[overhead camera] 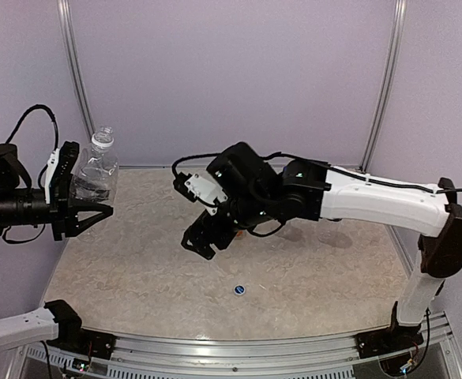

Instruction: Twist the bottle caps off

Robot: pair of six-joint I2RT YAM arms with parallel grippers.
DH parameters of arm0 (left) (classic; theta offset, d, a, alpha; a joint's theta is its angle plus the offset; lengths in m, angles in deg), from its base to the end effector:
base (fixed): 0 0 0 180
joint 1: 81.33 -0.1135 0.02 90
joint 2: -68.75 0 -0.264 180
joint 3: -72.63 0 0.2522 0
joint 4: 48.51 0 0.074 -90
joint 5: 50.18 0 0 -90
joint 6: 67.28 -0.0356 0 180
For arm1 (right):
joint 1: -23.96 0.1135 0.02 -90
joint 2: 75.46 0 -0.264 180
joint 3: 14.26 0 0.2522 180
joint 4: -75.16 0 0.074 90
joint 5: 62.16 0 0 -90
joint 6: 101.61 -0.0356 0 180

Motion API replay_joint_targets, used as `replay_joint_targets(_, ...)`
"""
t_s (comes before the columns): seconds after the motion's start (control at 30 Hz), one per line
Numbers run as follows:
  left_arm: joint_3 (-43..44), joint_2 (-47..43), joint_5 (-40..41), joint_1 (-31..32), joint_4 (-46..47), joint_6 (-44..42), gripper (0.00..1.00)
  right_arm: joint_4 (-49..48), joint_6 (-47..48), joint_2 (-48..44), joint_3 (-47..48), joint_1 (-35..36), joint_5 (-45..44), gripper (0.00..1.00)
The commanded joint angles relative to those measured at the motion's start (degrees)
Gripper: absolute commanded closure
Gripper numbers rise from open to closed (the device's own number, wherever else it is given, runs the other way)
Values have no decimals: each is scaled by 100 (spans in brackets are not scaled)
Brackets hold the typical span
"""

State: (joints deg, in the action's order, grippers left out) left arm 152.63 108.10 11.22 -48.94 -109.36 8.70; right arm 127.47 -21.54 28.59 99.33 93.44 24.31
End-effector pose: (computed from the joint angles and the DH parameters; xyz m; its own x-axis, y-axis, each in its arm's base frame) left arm 0.0804 -0.0712 0.4088 -0.0770 0.3008 -0.9506 0.8950 0.4410 0.0670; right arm 0.1469 0.3862 0.3370 -0.3929 -0.5588 -0.7303 -0.8641 0.4960 0.0854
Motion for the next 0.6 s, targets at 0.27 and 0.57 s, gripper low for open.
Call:
replay_joint_targets(0.27,-99,-9,-177,172,226,-366,58,-5022,488,-208,547,71,2372,15)
replay_joint_targets(0.57,-175,67,-196,244,268,-417,57,-5029,324,630,1549,282,2886,29)
